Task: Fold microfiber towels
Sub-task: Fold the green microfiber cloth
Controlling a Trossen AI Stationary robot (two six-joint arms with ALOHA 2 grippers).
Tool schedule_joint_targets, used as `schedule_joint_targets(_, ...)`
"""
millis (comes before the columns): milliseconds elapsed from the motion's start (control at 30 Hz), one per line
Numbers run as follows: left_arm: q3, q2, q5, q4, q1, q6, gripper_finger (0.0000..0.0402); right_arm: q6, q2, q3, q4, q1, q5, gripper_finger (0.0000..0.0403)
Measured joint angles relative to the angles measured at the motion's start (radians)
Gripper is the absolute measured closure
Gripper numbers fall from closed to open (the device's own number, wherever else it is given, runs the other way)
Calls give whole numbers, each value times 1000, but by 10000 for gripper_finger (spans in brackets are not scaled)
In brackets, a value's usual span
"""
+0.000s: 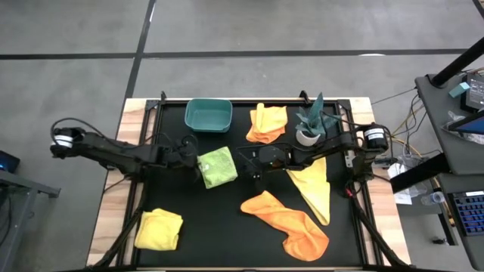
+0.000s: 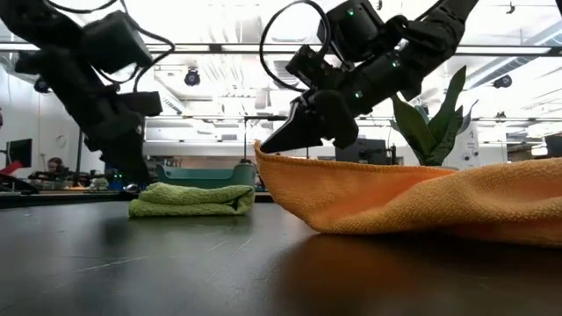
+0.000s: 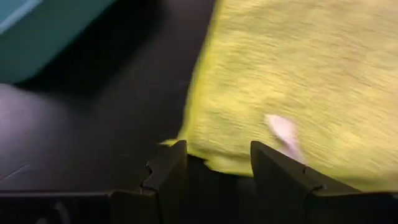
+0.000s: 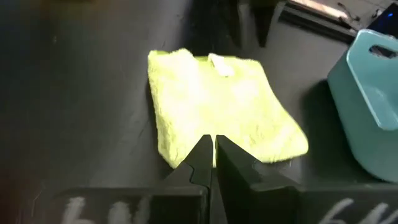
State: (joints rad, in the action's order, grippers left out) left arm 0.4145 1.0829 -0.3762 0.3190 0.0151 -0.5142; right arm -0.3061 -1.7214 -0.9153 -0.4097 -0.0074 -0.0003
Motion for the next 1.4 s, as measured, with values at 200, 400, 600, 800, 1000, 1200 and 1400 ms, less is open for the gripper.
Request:
schedule_joint_targets(200, -1, 62, 2, -65, 71, 61, 238, 8, 0, 3, -1, -2, -6, 390)
schedule_joint_targets(400, -3, 131, 110, -165, 97, 116, 238, 10, 0, 4, 0, -2, -8, 390)
schedule_joint_targets(600, -2, 195, 151, -185, 97, 127, 238, 10, 0, 4, 0, -2, -8, 390)
schedule_joint_targets(800, 12, 192, 161, -178, 97, 184, 280, 8, 0, 4, -1, -2, -8, 390)
schedule_joint_targets(1000, 24, 138, 162, -177, 97, 257, 367, 9, 0, 4, -1, -2, -8, 390)
schedule_joint_targets(1200, 24, 80, 153, -175, 97, 271, 392, 10, 0, 4, 0, -2, -8, 390)
schedule_joint_targets(1400, 19, 41, 27, -176, 97, 317, 391, 10, 0, 4, 0, -2, -8, 390)
